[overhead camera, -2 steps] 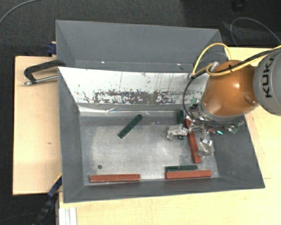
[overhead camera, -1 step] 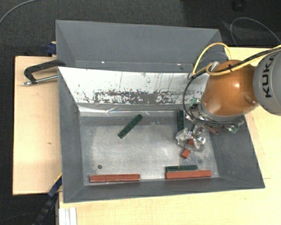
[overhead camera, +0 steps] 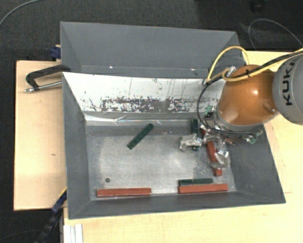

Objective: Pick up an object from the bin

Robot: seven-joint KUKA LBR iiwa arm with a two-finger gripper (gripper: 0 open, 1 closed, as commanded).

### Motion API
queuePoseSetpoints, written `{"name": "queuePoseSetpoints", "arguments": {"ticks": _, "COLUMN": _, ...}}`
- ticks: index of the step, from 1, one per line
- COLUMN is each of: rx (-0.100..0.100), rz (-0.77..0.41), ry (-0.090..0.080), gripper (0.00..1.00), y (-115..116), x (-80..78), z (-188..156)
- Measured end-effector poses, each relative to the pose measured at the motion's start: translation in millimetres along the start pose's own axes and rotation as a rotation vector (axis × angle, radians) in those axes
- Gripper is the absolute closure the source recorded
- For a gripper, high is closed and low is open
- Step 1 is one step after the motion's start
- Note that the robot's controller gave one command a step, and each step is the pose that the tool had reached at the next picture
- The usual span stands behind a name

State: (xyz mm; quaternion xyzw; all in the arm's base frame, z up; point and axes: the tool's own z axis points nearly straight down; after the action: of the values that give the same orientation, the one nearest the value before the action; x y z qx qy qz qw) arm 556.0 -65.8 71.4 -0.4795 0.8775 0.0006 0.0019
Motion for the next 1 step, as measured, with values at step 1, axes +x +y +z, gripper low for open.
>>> {"name": "queuePoseSetpoints", "arguments": {"ticks": 1, "rx": 0.014, "rz": 0.005, "ry": -0.004, "gripper": 0.0, "y": -49.0, "x": 10.4, "z": -95.2}}
